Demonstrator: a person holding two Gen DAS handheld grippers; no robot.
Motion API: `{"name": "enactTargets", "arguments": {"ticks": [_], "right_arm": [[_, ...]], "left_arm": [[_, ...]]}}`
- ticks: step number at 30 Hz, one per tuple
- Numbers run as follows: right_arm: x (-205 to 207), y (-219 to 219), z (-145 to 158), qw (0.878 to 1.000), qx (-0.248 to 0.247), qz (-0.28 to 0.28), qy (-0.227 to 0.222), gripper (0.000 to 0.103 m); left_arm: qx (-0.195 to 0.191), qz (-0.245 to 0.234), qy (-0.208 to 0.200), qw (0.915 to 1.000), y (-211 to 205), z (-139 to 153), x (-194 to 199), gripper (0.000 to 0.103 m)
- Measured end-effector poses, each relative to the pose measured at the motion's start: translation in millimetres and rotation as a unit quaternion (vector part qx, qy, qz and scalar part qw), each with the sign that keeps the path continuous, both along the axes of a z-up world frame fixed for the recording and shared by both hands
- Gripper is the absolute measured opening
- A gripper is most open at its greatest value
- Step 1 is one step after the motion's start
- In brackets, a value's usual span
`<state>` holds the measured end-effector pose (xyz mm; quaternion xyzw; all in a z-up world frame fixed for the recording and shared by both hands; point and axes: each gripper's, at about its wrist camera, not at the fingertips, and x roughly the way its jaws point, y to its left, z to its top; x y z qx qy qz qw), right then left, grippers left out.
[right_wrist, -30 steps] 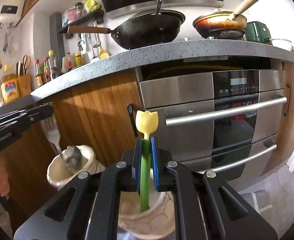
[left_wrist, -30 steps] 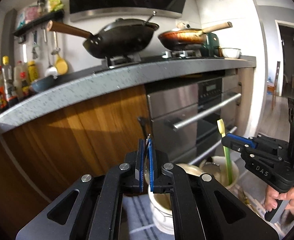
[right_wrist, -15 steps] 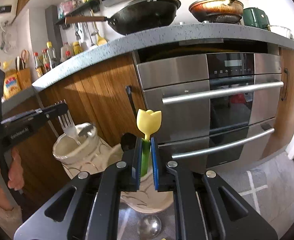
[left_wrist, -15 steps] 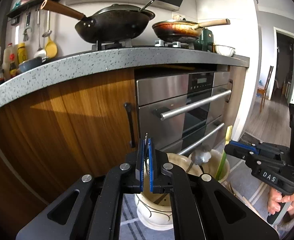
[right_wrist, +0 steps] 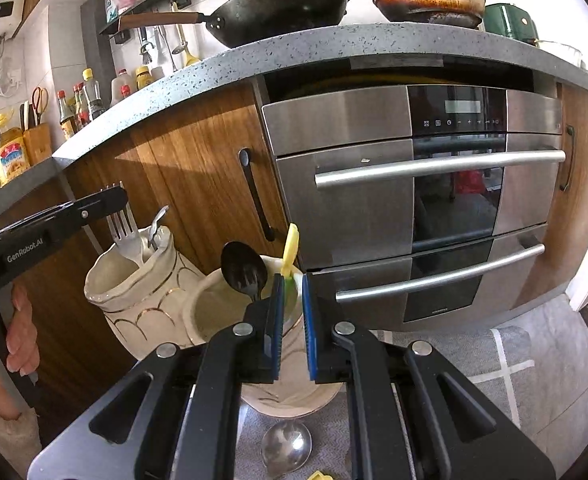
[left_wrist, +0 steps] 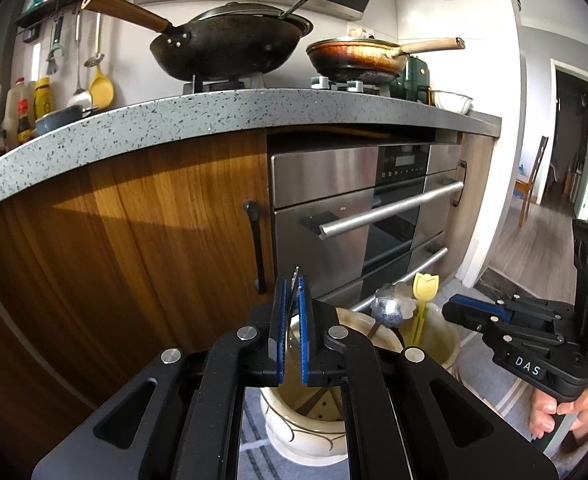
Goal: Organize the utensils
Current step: 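Open the right tool releasing the spatula into the holder while the left tool releases the fork, then withdraw both open tools from the holder back over the cloth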
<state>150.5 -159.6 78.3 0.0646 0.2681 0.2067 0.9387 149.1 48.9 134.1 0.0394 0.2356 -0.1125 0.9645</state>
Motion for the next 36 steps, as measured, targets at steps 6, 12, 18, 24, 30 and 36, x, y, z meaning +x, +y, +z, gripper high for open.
{"name": "enactTargets", "arguments": {"ticks": [6,12,18,24,30,36], "right_arm": [[1.3,-1.0,1.1,1.0,0.006,-0.003,0.003,0.026],[-1.3,-3.8,7.4,1.0,0.017,-0.007,0.007,0.045],[-24.8,-17.6,35.4,1.0,0.012,-0.011,0.004,0.074],[-59.1,-33.7,50.4,0.999,-0.001,-0.029,0.015,0.089],[-79.9,-36.2,39.8,0.999,-0.015,-0.042,0.03,0.096],[-79.7,-41.9,18.2,0.995,-0.062,-0.056,0.049,0.097]], "left_arm": [[-0.002,0.006,0.001,1.0,2.0,0.7,0.0,0.016],[-0.008,0.013,-0.004,0.9999,6.8,4.1,-2.4,0.036],[-0.003,0.013,0.003,0.9999,6.9,17.0,-15.0,0.066],[-0.011,0.001,0.015,0.9998,12.8,25.9,-45.3,0.085],[0.007,-0.018,0.037,0.9991,5.2,9.8,-65.4,0.093],[0.032,-0.028,0.042,0.9982,-8.3,-7.1,-85.7,0.093]]}}
